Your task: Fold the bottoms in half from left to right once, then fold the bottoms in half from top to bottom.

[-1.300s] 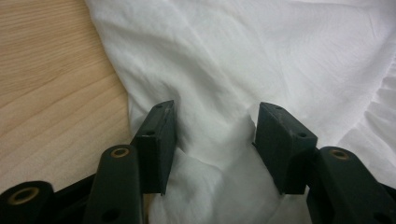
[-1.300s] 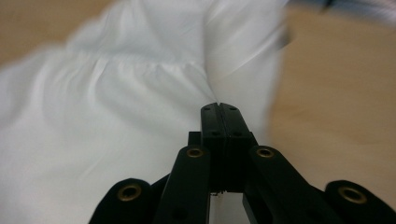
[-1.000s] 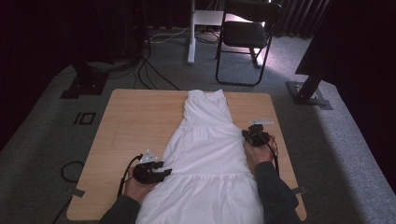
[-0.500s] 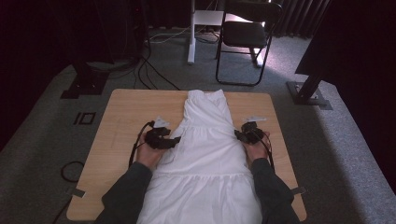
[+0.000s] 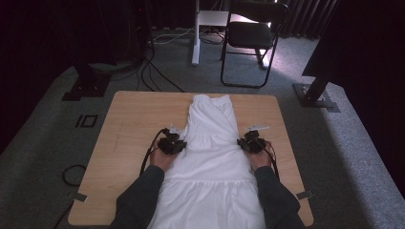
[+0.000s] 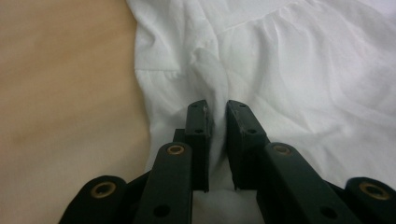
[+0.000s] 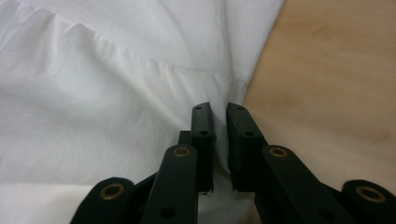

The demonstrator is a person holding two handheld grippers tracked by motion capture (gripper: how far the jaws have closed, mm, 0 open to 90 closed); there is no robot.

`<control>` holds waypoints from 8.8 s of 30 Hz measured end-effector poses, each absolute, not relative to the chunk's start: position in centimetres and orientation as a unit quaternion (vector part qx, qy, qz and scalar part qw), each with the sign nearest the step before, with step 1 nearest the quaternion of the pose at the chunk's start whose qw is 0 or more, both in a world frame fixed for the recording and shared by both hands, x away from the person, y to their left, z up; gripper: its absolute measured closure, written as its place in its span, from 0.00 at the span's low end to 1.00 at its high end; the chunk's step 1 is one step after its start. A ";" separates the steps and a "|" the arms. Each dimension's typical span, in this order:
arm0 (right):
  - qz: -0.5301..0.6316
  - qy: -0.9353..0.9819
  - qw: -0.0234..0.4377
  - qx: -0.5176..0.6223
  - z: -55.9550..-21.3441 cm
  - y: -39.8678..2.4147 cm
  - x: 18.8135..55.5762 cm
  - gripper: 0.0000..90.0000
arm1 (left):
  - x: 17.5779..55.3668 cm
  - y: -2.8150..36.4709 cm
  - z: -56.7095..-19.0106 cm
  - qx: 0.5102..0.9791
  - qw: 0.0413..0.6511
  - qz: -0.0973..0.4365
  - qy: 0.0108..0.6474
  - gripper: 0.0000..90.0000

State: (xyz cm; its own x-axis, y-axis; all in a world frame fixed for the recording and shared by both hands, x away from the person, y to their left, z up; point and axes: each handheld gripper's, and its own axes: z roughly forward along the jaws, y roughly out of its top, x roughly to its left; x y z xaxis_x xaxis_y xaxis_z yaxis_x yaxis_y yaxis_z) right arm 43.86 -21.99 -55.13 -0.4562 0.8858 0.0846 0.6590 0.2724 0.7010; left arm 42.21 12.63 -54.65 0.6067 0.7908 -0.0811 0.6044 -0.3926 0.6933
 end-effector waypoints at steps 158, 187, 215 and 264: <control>0.388 0.798 0.135 0.441 -52.1 -15.6 45.9 0.94 | 45.1 10.0 -49.9 0.815 0.378 0.154 0.410 0.90; 0.471 0.768 0.231 0.367 -38.2 -17.2 43.3 0.93 | 43.4 11.0 -36.6 0.815 0.452 0.207 0.298 0.90; 0.404 0.836 0.094 0.359 -53.1 -17.6 26.3 0.92 | 26.7 12.0 -52.8 0.866 0.390 0.067 0.305 0.87; 0.347 0.829 0.115 0.423 -54.3 -11.8 47.0 0.91 | 46.8 12.4 -53.1 0.868 0.282 0.179 0.367 0.85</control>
